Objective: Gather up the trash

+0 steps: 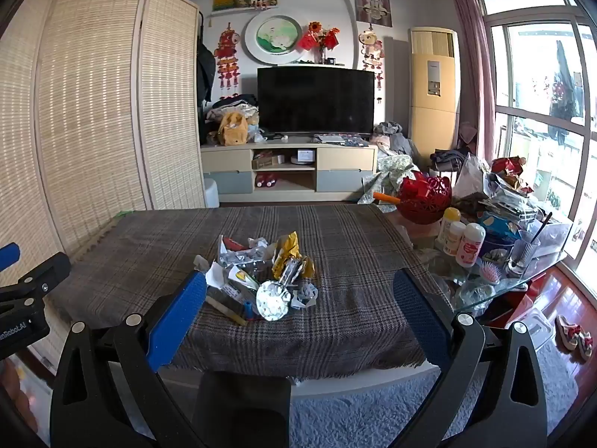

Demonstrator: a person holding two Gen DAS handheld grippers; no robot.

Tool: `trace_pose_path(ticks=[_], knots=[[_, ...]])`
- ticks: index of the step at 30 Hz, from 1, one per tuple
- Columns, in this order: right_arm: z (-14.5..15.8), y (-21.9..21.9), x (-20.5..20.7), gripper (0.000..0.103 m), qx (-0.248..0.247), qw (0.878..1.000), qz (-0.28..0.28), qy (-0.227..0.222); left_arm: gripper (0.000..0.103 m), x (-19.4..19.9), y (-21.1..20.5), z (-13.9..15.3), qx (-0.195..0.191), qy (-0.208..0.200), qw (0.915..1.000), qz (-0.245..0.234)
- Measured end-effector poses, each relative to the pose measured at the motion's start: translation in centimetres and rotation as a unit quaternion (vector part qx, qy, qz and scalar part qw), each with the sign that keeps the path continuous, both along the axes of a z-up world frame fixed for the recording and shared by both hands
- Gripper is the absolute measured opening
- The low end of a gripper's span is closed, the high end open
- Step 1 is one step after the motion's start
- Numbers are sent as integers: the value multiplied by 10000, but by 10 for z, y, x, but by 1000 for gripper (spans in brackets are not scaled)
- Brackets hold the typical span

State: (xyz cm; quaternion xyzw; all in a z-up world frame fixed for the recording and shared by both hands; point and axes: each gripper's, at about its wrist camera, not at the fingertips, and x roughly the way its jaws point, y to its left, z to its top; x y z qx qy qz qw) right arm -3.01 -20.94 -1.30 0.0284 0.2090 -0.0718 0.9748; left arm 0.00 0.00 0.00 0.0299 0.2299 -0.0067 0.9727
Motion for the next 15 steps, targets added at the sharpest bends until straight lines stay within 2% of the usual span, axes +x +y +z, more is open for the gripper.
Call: trace_pose_path(ticks=[15], knots=[[1, 1, 0, 100, -22, 10000, 2, 3, 95, 4, 2, 2, 1, -19, 10000, 11]])
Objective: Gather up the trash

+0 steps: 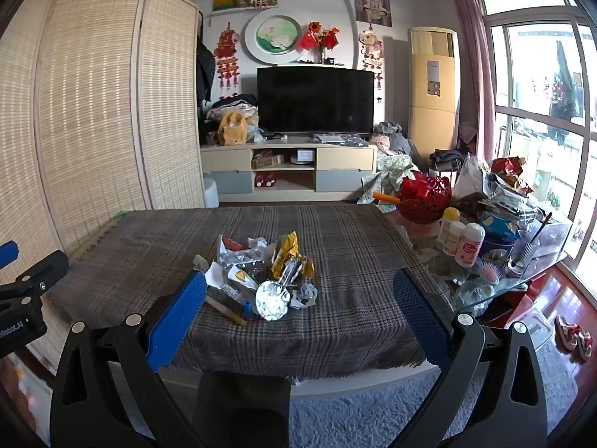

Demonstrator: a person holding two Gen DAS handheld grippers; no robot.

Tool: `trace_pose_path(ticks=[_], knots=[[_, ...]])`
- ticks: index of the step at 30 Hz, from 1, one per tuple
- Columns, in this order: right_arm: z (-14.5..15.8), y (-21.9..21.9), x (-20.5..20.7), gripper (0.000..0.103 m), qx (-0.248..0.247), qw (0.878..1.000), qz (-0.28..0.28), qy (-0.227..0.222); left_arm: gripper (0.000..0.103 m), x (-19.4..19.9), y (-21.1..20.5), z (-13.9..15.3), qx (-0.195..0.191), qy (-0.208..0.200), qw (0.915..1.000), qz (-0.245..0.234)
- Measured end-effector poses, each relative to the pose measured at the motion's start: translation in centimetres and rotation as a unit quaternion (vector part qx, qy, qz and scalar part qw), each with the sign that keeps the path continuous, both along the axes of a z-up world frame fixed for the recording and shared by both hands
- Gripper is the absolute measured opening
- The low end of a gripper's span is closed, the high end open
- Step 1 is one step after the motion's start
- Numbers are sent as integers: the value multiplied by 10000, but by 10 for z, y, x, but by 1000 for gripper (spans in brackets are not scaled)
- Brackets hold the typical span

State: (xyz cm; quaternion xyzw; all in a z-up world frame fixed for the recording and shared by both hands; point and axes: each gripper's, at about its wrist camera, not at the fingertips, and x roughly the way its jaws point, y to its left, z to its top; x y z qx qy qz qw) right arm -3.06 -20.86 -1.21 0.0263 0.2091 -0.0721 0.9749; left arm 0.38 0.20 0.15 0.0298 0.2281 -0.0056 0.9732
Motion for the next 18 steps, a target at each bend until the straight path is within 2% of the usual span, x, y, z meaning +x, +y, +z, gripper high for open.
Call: trace_pose_path(ticks=[18], knots=[[1, -1, 0, 100, -8, 10000, -2, 2, 95, -6, -4, 1, 9, -7, 10000, -12]])
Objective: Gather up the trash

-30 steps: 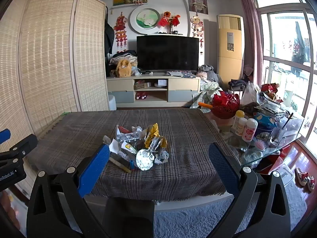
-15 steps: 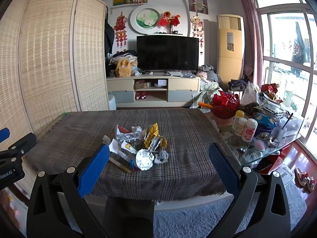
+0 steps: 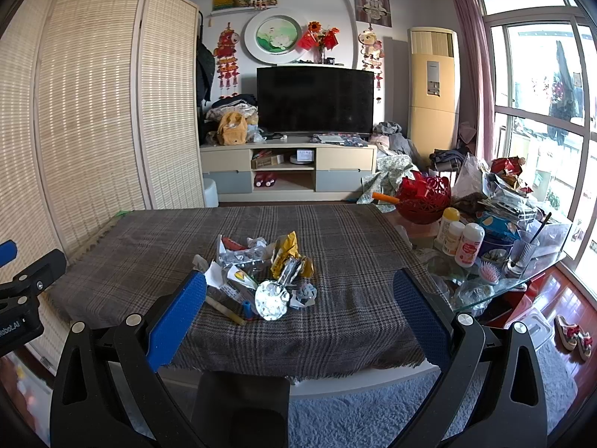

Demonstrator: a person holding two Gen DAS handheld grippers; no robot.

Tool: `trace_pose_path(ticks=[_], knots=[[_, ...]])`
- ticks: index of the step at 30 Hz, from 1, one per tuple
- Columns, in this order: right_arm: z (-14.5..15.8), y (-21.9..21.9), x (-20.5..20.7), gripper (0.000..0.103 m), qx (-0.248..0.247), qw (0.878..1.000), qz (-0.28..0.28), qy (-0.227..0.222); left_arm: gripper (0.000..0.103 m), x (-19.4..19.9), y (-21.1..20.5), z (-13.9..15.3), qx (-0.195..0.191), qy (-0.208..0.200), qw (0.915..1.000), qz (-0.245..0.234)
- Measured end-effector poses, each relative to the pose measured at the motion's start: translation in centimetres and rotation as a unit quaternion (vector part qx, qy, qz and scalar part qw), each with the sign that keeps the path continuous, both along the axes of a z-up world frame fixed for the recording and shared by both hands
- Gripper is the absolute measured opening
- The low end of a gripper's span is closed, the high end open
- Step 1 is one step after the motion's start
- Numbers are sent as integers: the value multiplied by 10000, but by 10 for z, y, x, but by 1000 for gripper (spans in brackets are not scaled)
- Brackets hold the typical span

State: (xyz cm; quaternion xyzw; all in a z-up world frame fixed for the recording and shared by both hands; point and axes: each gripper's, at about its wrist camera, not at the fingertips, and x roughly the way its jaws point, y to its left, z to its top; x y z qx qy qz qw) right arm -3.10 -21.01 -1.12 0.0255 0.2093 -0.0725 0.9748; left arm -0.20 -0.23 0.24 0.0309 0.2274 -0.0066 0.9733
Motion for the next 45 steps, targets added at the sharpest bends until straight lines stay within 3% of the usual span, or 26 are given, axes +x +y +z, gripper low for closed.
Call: trace_pose_path(ticks=[45], knots=[[-3, 4, 2, 100, -82, 9999, -37, 109, 95, 1, -4, 5, -11, 38, 10000, 34]])
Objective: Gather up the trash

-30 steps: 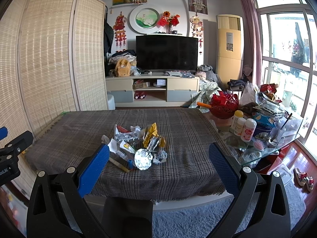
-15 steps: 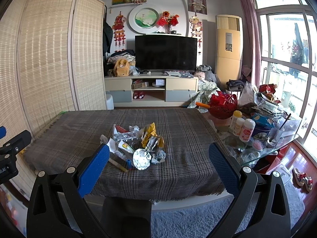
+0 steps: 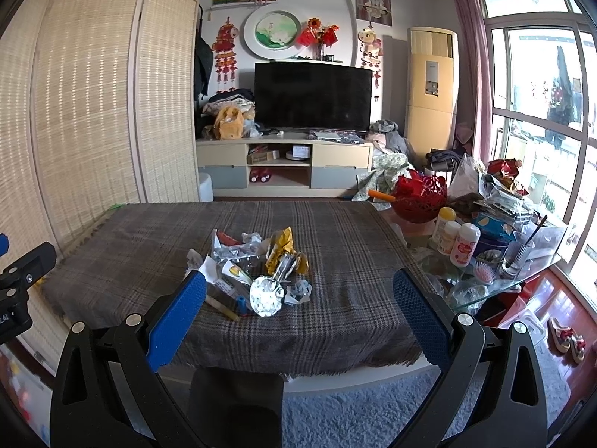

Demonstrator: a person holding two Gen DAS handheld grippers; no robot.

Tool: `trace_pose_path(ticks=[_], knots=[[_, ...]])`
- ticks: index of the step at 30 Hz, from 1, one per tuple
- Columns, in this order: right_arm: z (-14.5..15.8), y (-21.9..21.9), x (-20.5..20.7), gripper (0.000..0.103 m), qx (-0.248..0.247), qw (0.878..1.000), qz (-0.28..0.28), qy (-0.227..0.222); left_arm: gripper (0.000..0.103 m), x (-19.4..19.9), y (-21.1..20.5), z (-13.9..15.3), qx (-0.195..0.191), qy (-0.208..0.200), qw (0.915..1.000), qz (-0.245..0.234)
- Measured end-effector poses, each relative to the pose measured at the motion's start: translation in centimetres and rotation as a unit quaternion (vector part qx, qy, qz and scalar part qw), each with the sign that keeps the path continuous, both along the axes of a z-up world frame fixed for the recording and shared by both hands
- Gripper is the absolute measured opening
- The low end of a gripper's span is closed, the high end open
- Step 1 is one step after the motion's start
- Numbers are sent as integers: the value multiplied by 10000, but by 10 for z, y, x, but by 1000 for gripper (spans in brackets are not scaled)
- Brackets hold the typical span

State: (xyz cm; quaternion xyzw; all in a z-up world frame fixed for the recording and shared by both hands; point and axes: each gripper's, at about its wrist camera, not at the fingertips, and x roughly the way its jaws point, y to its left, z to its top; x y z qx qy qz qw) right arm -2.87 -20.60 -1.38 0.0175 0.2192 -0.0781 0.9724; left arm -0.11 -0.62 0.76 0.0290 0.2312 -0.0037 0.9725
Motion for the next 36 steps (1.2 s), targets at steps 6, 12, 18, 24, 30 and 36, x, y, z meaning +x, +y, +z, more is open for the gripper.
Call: trace_pose_path(ticks=[6, 12, 18, 24, 30, 36], knots=[[-1, -4, 3, 100, 54, 9999, -150, 16, 95, 10, 7, -8, 33, 72, 10000, 61], [-6, -14, 12, 100, 126, 9991, -406, 78, 95, 20, 15, -19, 16, 131, 9999, 50], [-21, -16, 33, 100, 262, 9985, -371, 292, 95, 36, 15, -32, 144, 176, 9997, -32], [-52, -27, 54, 100, 392, 9969, -356, 574, 95, 60, 16, -54, 165, 304, 9994, -56], [-80, -38, 67, 100, 580, 9968, -188, 517, 95, 81, 14, -82, 313, 466, 9983, -142], [-102, -28, 90, 100, 803, 9940, -35, 738, 95, 105, 8, -108, 628, 638, 9953, -364]])
